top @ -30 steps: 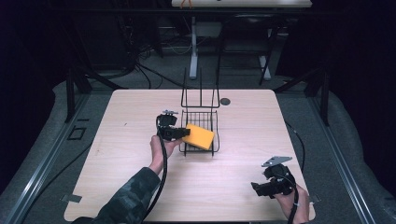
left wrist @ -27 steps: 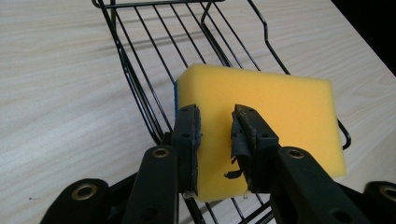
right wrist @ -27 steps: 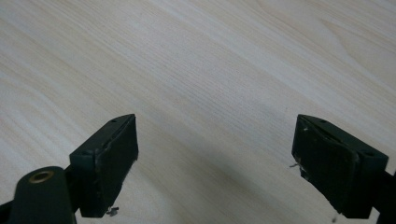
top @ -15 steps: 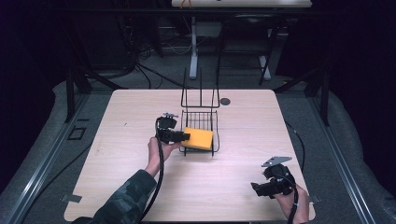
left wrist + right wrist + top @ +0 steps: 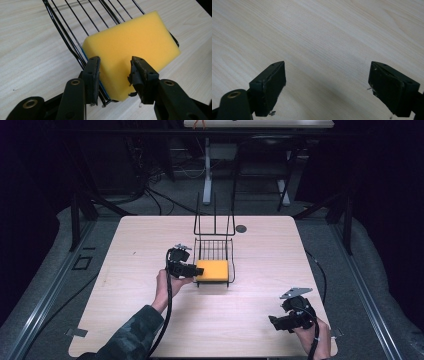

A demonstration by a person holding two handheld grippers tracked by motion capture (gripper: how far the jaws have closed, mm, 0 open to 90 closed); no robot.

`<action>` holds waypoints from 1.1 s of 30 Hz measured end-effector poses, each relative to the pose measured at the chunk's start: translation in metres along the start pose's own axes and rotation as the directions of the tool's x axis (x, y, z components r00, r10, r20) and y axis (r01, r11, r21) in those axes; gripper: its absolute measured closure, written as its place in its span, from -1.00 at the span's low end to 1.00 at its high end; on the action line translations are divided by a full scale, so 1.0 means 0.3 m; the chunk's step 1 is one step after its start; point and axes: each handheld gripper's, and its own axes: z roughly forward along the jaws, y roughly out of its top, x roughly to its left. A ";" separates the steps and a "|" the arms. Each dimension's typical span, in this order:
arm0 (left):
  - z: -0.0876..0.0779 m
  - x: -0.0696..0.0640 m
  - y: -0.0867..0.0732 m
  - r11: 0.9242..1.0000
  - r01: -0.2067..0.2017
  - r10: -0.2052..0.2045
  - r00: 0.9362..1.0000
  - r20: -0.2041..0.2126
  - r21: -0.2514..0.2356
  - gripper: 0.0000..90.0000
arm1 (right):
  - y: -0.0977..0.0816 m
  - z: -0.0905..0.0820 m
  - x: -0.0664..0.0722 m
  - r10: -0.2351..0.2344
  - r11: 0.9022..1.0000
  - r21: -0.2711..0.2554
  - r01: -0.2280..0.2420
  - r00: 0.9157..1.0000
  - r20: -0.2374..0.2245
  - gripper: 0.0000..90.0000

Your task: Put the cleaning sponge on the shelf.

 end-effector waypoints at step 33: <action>-0.238 0.003 -0.053 0.989 -0.132 0.126 0.988 -0.092 -0.062 -0.65 | 0.000 0.000 -0.001 -0.003 1.000 0.004 0.003 1.000 0.006 -0.69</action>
